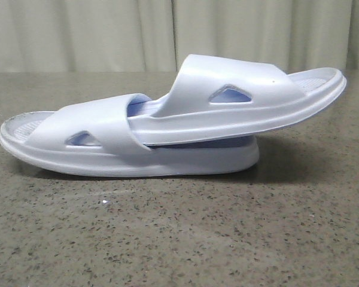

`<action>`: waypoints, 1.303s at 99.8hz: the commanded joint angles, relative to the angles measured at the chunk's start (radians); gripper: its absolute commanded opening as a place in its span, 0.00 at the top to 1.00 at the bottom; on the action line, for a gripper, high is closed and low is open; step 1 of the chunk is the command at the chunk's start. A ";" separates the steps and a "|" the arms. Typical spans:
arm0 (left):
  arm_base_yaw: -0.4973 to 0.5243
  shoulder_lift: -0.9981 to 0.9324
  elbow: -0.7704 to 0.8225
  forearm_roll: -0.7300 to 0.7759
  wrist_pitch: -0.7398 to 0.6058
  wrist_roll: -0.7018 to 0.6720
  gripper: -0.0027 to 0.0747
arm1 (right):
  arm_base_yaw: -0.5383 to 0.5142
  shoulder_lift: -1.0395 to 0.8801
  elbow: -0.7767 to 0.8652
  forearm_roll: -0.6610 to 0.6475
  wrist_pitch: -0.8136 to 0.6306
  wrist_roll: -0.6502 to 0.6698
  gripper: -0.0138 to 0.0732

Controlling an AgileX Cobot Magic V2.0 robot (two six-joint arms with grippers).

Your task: Insert blue slippers together front up

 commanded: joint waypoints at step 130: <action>0.070 -0.030 0.012 -0.025 -0.109 -0.011 0.94 | 0.002 -0.017 -0.026 0.012 -0.033 -0.013 0.96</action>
